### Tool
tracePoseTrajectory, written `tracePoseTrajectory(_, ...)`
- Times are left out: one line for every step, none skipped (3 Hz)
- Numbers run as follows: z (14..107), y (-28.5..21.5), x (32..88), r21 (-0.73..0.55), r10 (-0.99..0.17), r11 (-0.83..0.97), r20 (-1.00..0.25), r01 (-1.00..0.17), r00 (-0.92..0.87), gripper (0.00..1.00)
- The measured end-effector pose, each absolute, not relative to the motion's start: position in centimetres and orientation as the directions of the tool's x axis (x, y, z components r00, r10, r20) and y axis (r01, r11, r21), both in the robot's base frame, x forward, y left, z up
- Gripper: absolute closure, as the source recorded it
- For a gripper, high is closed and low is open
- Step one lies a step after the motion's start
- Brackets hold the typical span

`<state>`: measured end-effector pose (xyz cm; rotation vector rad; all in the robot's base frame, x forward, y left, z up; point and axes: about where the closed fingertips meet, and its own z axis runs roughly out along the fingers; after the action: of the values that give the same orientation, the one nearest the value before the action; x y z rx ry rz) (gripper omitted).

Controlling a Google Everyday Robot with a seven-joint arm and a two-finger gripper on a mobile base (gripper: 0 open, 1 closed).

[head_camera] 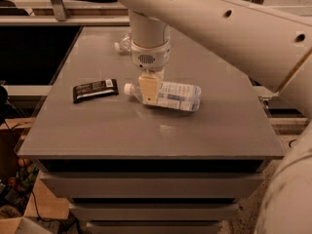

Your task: Place blue plastic bottle upright

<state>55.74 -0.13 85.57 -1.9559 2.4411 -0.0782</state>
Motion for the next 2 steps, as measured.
tracePoseTrajectory(86.0,-0.2,55.6,-0.048,-0.978,0.21,0.002,-0.976,-0.211,0.86)
tracePoseTrajectory(88.2,0.0,55.7,-0.055,-0.978,0.193,-0.097,-0.98,-0.187,1.0)
